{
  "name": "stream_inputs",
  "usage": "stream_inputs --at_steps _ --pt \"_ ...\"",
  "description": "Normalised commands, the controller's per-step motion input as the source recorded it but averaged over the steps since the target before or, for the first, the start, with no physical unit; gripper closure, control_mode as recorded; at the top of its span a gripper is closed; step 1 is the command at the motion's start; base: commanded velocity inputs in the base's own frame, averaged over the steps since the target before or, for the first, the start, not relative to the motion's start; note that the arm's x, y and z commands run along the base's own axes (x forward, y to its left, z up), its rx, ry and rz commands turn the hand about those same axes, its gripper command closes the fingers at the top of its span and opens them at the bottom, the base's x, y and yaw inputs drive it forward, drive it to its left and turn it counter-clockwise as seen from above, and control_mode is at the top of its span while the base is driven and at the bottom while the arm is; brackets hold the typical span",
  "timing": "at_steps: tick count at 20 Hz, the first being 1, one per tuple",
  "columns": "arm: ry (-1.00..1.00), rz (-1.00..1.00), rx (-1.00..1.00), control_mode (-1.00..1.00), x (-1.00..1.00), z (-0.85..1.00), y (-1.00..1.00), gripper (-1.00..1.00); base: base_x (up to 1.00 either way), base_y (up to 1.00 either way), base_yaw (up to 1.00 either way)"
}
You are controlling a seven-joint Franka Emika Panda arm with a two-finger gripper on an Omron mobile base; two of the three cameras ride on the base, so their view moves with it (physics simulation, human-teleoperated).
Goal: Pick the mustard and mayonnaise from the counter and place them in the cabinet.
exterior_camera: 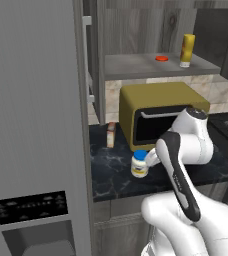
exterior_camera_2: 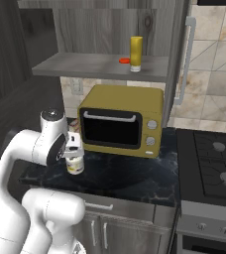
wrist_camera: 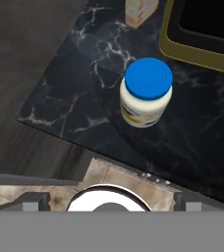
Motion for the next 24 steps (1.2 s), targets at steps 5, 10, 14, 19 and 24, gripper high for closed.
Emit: stream_inputs --at_steps 5,10,14,19,24 --pt "0.00 0.00 0.00 -1.00 0.24 -0.33 0.04 -1.00 0.00 0.00 0.00" --pt "0.00 0.00 0.00 -1.00 0.24 -0.25 0.08 -1.00 0.00 0.00 0.00" --pt "0.00 0.00 0.00 -1.00 0.17 -0.09 0.04 -1.00 0.00 0.00 0.00" --pt "0.00 0.00 0.00 -1.00 0.14 -0.03 0.00 -1.00 0.00 0.00 0.00" --pt "-0.01 0.00 0.00 -1.00 0.11 0.00 0.00 -1.00 0.00 0.00 0.00"
